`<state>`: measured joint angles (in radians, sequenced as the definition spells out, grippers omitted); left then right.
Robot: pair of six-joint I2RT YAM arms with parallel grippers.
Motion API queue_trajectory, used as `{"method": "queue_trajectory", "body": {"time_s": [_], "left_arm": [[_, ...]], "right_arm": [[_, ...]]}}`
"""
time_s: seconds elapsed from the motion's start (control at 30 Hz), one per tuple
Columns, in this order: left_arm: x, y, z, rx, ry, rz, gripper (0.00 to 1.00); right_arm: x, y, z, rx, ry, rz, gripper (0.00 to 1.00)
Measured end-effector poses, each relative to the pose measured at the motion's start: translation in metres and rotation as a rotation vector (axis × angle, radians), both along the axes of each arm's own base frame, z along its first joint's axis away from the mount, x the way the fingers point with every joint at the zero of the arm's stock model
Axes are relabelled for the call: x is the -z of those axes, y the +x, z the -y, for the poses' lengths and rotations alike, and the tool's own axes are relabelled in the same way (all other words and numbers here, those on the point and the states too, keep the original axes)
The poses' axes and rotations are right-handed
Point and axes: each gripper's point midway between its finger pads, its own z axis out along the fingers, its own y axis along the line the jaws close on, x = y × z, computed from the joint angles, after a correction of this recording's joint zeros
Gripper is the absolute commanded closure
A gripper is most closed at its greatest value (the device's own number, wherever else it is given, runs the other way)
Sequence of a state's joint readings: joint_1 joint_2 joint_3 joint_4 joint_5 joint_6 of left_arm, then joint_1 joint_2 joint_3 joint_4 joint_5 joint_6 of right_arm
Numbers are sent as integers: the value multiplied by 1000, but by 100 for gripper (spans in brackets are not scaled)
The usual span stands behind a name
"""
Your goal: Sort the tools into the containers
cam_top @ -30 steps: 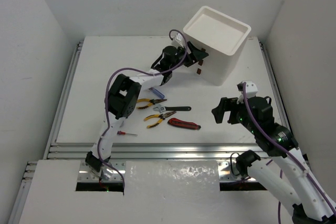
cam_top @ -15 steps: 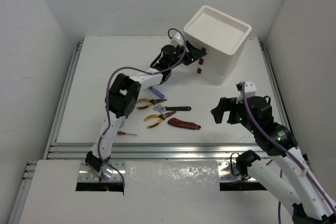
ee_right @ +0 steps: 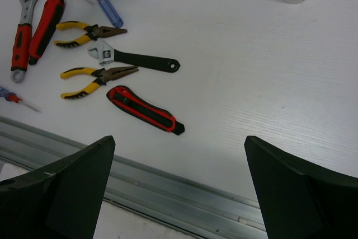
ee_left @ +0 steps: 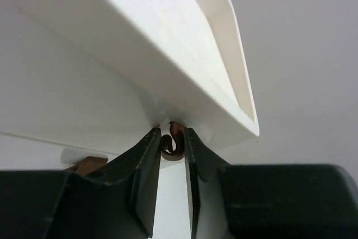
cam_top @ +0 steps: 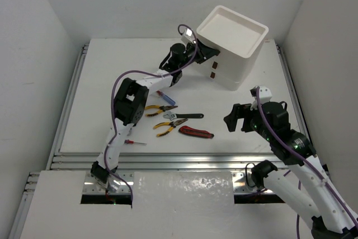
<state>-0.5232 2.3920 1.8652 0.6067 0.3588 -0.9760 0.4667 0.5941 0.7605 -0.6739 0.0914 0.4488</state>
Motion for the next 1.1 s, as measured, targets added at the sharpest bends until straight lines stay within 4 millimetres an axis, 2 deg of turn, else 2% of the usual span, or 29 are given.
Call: {"method": "queue_trajectory", "body": {"time_s": [0.03, 0.17, 0.43, 0.8, 1.0, 1.03, 1.07, 1.1], "left_arm": [[-2, 0, 0, 0, -3, 6, 89], [-5, 0, -1, 5, -6, 15, 100], [3, -4, -9, -3, -12, 18, 100], [6, -52, -59, -31, 1, -3, 100], [6, -62, -83, -61, 26, -8, 100], [6, -63, -85, -65, 32, -6, 96], [5, -63, -88, -70, 40, -7, 87], [5, -64, -90, -73, 49, -5, 86]], "right_arm": [[0, 0, 0, 0, 0, -1, 1], [0, 0, 0, -2, 0, -2, 1], [1, -1, -2, -10, 4, -5, 1], [5, 0, -4, -19, 9, -10, 1], [9, 0, -8, -33, 17, -20, 1], [9, 1, -9, -35, 18, -20, 1], [9, 1, -10, -36, 20, -19, 1], [10, 2, -10, -38, 21, -20, 1]]}}
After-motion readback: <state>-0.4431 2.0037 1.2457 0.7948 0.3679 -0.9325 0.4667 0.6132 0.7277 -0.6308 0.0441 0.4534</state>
